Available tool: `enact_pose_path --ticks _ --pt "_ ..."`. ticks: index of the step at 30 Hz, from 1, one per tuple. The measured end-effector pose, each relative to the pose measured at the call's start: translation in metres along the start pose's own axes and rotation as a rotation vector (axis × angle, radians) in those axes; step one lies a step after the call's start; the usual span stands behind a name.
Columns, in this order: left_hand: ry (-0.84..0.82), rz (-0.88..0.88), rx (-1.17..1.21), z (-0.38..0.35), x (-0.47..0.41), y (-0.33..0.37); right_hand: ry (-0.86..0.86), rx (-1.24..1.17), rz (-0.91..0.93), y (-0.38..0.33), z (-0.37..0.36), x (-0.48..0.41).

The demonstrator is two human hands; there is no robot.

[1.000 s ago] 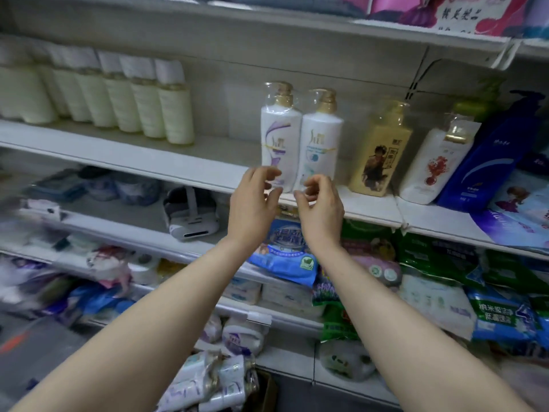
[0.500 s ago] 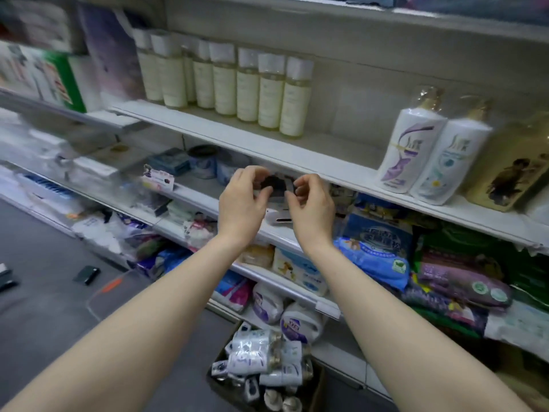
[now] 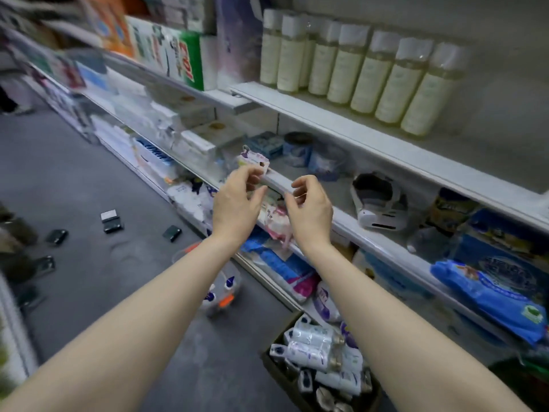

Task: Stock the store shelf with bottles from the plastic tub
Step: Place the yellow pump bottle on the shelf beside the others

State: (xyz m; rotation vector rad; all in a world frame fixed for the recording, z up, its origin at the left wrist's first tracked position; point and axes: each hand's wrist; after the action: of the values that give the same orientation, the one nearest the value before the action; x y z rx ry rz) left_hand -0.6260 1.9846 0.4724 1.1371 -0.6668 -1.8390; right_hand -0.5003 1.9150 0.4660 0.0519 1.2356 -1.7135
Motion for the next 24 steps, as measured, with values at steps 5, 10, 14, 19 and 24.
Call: enact_pose_path --ticks 5,10,14,19,24 --pt "0.048 0.083 -0.023 0.027 -0.019 -0.044 -0.085 -0.049 0.022 -0.011 -0.057 -0.013" --pt "0.064 0.155 -0.062 0.045 -0.049 -0.086 -0.167 -0.108 0.023 -0.016 -0.116 -0.035" --pt "0.076 0.202 -0.088 0.052 -0.093 -0.120 -0.226 -0.128 0.043 -0.014 -0.169 -0.067" --pt "0.094 0.217 -0.139 0.054 -0.144 -0.153 -0.314 -0.095 0.056 -0.006 -0.225 -0.111" --pt "0.105 0.274 -0.160 0.061 -0.189 -0.186 -0.351 -0.103 0.082 -0.001 -0.279 -0.143"
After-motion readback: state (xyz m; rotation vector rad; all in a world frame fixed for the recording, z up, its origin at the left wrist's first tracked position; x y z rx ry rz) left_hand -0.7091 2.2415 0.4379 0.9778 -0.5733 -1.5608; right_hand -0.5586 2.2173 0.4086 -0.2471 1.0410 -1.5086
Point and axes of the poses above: each hand's wrist, its own x-axis away from the middle knuckle, its own z-axis out of the back of the hand, y = z × x, and after that the axes turned 5 degrees about z, right-handed
